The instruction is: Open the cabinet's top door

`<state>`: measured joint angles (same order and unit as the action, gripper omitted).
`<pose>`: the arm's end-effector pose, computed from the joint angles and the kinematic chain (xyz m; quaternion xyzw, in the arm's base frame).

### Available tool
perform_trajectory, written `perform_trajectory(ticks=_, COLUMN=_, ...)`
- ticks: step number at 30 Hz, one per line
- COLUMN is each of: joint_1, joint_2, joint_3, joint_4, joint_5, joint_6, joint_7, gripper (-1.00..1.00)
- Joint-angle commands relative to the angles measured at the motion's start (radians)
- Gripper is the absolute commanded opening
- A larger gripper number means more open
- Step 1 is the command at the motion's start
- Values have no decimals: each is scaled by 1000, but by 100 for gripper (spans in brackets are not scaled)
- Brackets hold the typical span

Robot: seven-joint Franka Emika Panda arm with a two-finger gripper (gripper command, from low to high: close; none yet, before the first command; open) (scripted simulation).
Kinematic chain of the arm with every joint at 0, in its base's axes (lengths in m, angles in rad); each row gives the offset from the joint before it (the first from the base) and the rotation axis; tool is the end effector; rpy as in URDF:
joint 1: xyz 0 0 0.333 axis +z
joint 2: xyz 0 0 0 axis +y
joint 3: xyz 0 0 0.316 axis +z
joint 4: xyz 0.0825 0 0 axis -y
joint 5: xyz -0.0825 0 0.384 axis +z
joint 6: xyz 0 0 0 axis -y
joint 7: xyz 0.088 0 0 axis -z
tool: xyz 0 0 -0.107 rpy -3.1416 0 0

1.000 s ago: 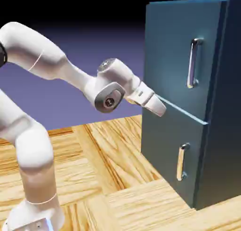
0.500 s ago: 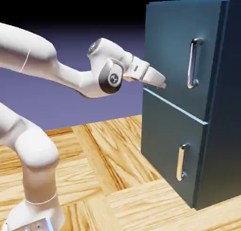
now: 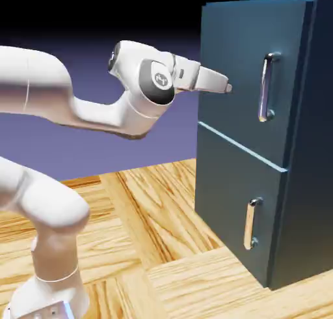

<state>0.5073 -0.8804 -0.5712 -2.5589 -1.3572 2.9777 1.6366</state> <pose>0.3496 -0.0132 0.6146 -0.7587 0.2435 -0.5621 0.2217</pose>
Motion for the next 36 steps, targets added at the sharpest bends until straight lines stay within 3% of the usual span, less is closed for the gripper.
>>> perform_trajectory(ticks=1, joint_1=16, joint_2=-10, joint_3=-18, joint_4=8, joint_5=-44, joint_6=-2, joint_7=29, gripper=0)
perform_trajectory(ticks=22, joint_1=349, joint_2=-219, joint_3=-403, joint_4=177, joint_5=-957, joint_6=-42, joint_7=631, gripper=0)
perform_trajectory(ticks=30, joint_1=536, joint_2=-183, joint_3=-496, joint_4=298, joint_5=-1026, joint_6=-94, joint_7=658, gripper=0)
perform_trajectory(ticks=31, joint_1=536, joint_2=-183, joint_3=-496, joint_4=298, joint_5=-1026, joint_6=-94, joint_7=658, gripper=-100)
perform_trajectory(ticks=36, joint_1=392, joint_2=-212, joint_3=-377, joint_4=162, joint_5=-988, joint_6=-198, joint_7=686, gripper=-100)
